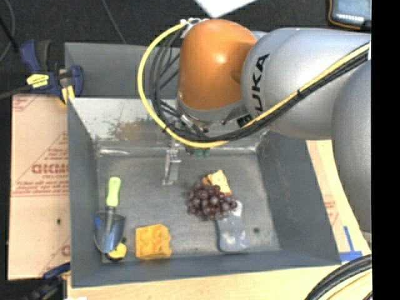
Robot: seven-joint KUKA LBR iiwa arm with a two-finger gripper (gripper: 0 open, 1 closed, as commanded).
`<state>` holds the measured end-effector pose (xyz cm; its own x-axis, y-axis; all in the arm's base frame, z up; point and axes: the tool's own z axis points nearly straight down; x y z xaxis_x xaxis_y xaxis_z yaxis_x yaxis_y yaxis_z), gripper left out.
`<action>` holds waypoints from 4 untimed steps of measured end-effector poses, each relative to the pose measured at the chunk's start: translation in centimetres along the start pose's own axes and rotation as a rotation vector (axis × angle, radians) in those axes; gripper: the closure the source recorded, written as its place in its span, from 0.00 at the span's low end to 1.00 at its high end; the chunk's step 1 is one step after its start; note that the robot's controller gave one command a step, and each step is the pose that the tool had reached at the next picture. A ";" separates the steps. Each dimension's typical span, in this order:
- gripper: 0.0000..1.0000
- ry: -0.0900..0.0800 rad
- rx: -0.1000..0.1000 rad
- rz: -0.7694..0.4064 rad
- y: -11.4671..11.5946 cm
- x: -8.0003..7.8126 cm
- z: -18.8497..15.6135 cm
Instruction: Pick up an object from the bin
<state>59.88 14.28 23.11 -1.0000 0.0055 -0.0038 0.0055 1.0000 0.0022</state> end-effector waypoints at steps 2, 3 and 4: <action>0.00 0.001 0.002 -0.371 -2.3 2.0 4.2; 0.00 -0.013 0.000 -0.345 -5.4 1.0 8.5; 0.00 -0.002 0.002 -0.364 -6.8 1.0 11.8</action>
Offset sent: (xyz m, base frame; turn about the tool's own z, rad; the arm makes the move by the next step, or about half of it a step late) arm -0.0554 -0.0573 -0.0654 -0.0157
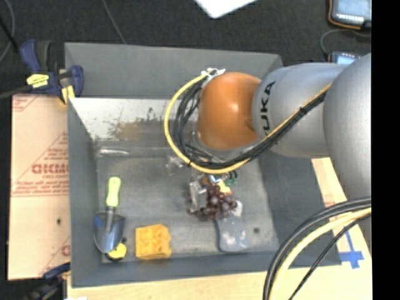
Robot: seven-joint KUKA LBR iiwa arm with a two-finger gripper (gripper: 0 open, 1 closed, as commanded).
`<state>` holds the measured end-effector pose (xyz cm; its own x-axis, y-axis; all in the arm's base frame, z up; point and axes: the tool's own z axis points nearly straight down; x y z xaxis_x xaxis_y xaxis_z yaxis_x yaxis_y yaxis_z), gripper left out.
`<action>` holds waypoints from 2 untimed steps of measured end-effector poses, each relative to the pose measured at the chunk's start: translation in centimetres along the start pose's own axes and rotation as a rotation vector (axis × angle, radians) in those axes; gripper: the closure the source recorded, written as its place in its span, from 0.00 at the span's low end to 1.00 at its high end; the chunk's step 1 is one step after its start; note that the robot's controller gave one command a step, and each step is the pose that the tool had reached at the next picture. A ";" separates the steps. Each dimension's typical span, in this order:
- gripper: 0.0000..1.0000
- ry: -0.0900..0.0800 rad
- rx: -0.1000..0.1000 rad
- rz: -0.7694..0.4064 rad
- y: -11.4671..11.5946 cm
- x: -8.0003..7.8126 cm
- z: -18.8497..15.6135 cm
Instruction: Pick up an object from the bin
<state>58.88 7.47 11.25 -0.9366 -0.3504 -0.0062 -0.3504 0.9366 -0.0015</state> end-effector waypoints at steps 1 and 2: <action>1.00 -0.013 0.001 -0.003 -4.0 2.0 1.2; 1.00 -0.013 0.000 -0.002 -4.0 2.0 1.2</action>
Offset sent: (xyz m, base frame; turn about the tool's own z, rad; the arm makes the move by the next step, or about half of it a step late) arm 0.0000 0.0000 0.0000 0.0000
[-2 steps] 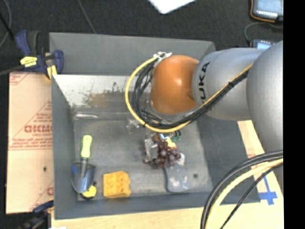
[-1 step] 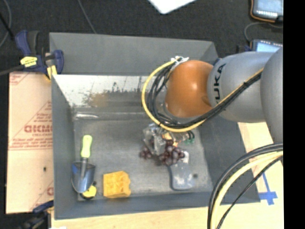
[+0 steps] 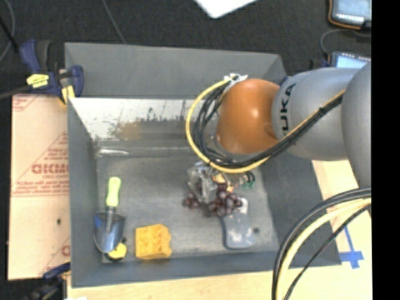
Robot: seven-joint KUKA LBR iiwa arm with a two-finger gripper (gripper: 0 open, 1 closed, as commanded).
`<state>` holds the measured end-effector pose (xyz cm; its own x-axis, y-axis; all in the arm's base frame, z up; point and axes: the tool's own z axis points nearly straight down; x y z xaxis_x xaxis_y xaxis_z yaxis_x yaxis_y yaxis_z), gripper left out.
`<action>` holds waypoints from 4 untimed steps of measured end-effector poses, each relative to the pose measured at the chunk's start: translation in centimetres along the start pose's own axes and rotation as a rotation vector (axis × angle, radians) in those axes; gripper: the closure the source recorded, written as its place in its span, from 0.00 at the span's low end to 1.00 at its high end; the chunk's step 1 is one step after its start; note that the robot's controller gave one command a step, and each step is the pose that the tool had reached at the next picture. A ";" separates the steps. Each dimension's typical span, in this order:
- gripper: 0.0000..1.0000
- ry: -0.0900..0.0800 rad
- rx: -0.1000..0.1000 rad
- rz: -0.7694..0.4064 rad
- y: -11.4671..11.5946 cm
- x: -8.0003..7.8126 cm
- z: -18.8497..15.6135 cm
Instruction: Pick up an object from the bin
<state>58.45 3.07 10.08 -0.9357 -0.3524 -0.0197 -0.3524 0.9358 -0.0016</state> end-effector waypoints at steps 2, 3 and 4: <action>0.00 -0.004 0.000 0.000 0.3 -0.6 -11.3; 0.00 -0.004 0.000 0.000 0.3 -0.6 -11.3; 0.00 -0.012 0.002 0.069 1.2 -0.9 -8.2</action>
Offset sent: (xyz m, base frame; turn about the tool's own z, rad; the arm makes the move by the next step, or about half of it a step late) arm 0.0000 0.0000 0.0000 0.0000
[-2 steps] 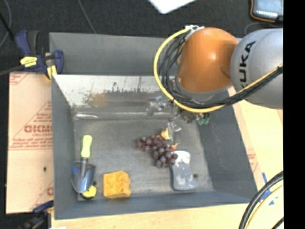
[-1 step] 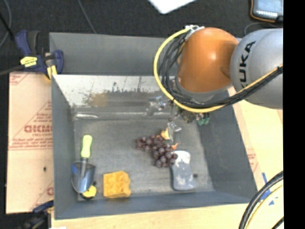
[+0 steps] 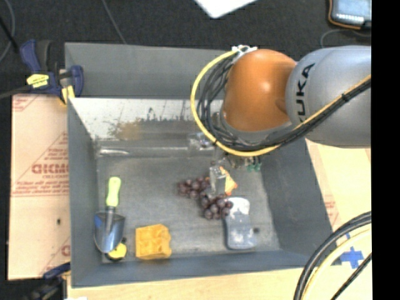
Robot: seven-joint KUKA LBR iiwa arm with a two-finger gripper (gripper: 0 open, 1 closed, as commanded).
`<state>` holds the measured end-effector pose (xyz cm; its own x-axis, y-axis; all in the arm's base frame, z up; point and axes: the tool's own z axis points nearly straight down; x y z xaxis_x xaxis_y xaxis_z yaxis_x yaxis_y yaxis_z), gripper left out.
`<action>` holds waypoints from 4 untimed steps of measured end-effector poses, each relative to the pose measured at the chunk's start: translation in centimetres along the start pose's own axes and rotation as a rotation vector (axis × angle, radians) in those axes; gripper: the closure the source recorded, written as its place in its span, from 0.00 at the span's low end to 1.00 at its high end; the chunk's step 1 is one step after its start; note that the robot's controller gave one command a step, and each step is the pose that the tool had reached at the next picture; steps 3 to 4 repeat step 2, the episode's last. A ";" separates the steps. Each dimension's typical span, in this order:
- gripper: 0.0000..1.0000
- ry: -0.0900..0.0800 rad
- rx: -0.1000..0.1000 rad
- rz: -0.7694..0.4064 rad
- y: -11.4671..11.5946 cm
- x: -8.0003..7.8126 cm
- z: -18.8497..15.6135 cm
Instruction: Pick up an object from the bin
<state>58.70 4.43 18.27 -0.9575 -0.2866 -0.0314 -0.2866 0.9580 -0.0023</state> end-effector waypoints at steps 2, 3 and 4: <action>0.00 0.000 -0.001 -0.030 -0.7 0.5 7.5; 0.00 0.000 -0.001 -0.030 -0.7 0.5 7.5; 0.00 0.000 -0.001 -0.030 -0.7 0.5 7.5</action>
Offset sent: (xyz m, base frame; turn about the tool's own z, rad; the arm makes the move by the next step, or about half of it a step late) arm -0.0010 -0.0070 -0.0741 -0.0304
